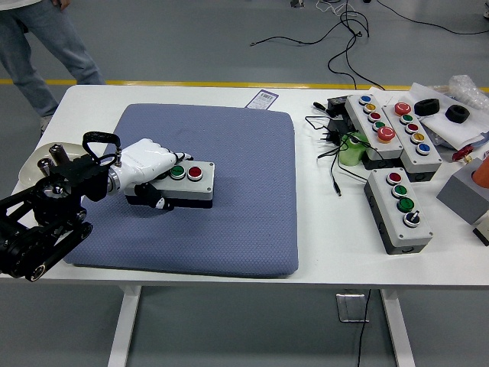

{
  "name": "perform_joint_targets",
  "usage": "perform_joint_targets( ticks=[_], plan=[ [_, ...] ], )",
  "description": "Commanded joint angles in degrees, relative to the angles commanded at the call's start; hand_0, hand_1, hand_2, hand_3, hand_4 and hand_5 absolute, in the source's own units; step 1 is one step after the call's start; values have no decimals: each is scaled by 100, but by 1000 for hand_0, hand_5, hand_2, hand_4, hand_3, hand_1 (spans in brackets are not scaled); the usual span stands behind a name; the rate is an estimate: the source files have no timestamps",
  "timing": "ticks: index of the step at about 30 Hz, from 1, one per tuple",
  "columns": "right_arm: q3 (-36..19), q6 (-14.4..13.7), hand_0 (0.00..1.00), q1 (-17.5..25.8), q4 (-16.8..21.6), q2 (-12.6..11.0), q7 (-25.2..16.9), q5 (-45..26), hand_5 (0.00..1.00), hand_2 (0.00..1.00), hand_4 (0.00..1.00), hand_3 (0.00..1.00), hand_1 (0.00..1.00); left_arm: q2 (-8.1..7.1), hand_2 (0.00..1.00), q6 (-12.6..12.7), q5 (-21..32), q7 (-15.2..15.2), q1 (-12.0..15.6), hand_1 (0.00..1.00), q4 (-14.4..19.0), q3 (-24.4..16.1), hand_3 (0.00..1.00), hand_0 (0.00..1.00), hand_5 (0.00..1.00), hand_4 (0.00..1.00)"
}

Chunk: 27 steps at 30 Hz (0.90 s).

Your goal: Pick up the button,place it on the desk,press the button,press the button

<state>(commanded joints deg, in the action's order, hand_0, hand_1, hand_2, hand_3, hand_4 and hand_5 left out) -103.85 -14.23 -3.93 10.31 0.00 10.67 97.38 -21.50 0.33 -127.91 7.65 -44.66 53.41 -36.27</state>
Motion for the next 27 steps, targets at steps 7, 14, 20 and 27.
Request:
perform_joint_targets(
  ticks=[7,14,20,27],
  plan=[
    [14,3,525,5,0,0,4,-6,138,697,314,618,649,-6,998,31,336,32,26,937,47,-85,998,888,318,972],
    [17,2,526,17,0,0,5,-16,138,697,313,617,650,-18,998,-45,634,-84,128,998,187,-331,998,998,391,998],
    [-18,3,526,28,0,0,3,12,139,697,313,617,651,-62,998,-51,798,-144,386,998,636,-805,998,998,403,998],
    [-73,-1,526,42,0,0,-13,15,140,697,312,617,650,-294,882,200,929,-464,1104,811,2053,-2002,995,733,623,917]
  ],
)
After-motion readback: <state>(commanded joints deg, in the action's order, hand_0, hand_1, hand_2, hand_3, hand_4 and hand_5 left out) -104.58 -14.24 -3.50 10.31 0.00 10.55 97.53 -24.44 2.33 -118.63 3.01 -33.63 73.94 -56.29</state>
